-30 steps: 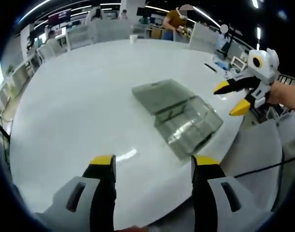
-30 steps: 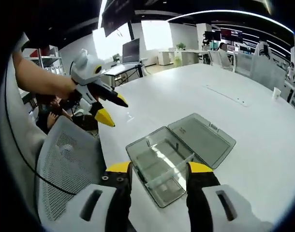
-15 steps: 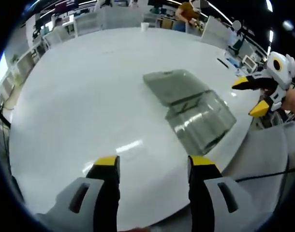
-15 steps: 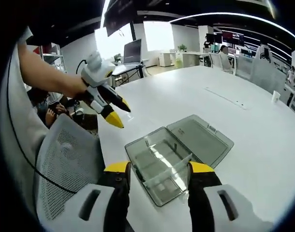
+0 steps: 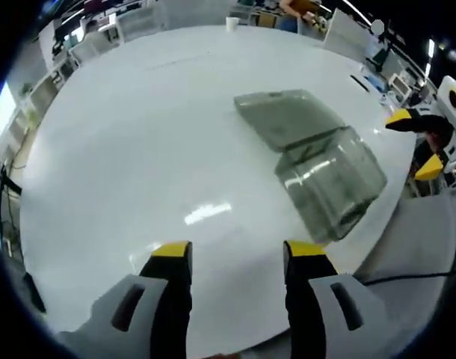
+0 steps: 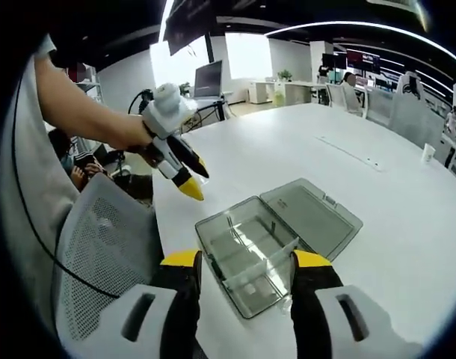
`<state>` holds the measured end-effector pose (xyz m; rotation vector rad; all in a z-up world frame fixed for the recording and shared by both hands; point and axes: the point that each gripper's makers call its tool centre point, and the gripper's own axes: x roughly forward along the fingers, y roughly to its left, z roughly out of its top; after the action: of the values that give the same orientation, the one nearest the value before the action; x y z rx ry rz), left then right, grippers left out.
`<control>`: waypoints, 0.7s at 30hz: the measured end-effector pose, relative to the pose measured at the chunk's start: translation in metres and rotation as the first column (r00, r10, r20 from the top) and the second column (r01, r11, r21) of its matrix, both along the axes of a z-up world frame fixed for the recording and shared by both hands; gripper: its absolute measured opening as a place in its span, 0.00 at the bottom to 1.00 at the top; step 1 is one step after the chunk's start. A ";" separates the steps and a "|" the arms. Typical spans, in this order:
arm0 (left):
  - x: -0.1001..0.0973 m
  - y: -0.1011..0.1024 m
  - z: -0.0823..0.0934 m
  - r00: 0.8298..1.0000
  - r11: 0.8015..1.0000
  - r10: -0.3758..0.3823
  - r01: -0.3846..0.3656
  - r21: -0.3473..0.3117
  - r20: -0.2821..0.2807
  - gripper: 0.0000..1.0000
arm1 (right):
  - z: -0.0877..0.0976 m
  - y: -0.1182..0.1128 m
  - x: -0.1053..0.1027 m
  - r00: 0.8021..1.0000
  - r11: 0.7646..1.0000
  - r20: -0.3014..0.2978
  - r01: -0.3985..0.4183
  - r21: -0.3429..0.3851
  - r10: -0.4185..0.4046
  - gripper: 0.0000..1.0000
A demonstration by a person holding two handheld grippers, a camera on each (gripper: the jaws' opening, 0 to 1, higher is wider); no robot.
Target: Insert the divider into the dual guide fixture by aligning both edges with the guide slots and pushing it downward to the bottom, including one-sided entry, uneven engagement, binding, and posture correction.
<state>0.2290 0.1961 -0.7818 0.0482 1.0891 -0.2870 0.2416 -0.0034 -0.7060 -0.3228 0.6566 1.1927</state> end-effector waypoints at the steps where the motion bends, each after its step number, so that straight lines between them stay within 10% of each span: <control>1: 0.001 0.000 -0.002 1.000 1.000 0.006 -0.006 0.002 -0.007 0.46 | 0.000 0.000 -0.001 1.000 1.000 0.000 0.000 0.001 0.000 0.44; 21: 0.008 0.009 -0.023 0.986 0.992 0.100 -0.088 0.095 -0.134 0.41 | -0.006 -0.001 0.000 1.000 1.000 -0.019 0.001 0.014 -0.001 0.45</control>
<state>0.2365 0.2051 -0.8049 0.0571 1.2380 -0.1583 0.2417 -0.0041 -0.7122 -0.2993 0.6648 1.2001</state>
